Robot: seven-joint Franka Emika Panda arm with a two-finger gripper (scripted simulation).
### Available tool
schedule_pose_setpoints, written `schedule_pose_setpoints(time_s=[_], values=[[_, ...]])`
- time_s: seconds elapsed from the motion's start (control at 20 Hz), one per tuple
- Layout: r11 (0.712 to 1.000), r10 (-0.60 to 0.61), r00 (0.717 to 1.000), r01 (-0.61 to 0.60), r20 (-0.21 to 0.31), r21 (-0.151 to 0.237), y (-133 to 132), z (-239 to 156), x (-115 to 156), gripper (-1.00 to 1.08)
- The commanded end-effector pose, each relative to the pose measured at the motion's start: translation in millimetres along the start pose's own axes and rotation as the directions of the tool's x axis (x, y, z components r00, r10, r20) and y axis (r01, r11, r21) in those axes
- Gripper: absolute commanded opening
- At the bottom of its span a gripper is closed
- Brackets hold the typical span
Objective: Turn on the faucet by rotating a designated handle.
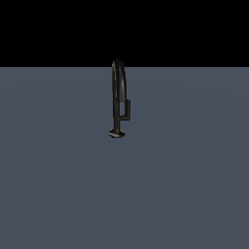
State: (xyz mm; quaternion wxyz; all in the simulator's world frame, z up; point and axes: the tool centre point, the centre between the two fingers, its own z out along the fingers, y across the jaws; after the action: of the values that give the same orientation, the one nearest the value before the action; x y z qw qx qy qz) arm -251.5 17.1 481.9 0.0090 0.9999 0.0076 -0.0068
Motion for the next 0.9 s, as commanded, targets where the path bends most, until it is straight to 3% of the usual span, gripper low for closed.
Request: schedule_pose_setpoints(time_s=[0.0, 0.45, 0.85], values=[[1.0, 0.0, 1.0, 0.0, 0.0, 0.0, 0.0, 0.0, 0.0, -1.0], [1.0, 0.022, 0.999, -0.022, 0.026, 0.021, -2.1, 0.8, 11.1, -1.0], [0.994, 0.076, 0.992, -0.083, 0.096, 0.073, -6.6, 3.9, 40.3, -1.0]])
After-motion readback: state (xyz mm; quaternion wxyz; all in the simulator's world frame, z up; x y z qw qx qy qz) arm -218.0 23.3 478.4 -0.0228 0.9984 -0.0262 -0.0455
